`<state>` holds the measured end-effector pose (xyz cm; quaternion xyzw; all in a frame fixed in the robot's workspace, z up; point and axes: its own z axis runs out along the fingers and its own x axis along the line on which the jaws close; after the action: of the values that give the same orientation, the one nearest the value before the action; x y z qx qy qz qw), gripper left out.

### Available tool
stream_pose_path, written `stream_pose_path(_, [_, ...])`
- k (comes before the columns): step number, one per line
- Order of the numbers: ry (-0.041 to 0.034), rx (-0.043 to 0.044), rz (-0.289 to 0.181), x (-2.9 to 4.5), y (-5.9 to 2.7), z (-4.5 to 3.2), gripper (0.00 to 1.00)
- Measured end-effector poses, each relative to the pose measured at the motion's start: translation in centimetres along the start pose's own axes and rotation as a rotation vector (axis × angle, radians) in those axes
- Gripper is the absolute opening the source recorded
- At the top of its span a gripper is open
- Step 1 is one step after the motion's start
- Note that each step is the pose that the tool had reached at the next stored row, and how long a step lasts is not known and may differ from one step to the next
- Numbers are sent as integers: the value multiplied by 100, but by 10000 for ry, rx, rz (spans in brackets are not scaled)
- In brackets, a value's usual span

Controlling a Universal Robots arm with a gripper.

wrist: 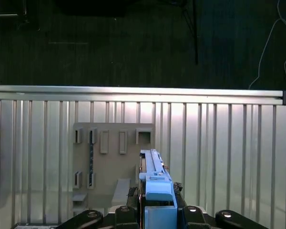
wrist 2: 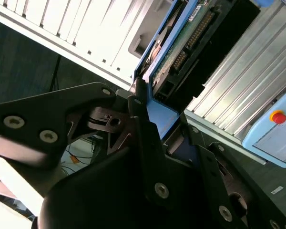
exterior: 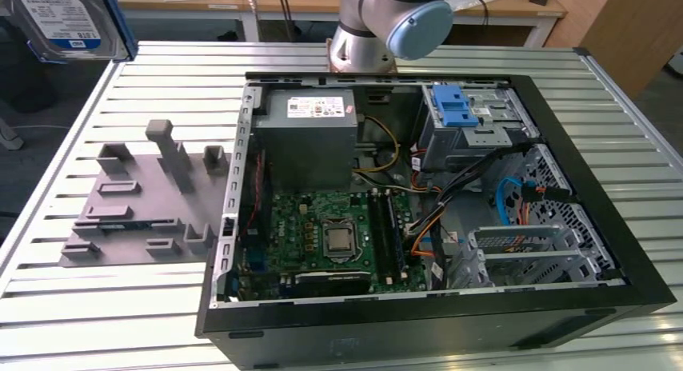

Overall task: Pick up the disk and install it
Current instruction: 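Pick up the disk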

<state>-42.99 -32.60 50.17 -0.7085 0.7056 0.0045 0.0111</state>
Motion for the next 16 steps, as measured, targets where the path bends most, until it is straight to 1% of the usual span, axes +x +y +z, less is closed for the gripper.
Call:
stream_pose_path(5, [0,1,0,8,-46,1,36])
stream_pose_path(16, [0,0,0,74,-157,0,36])
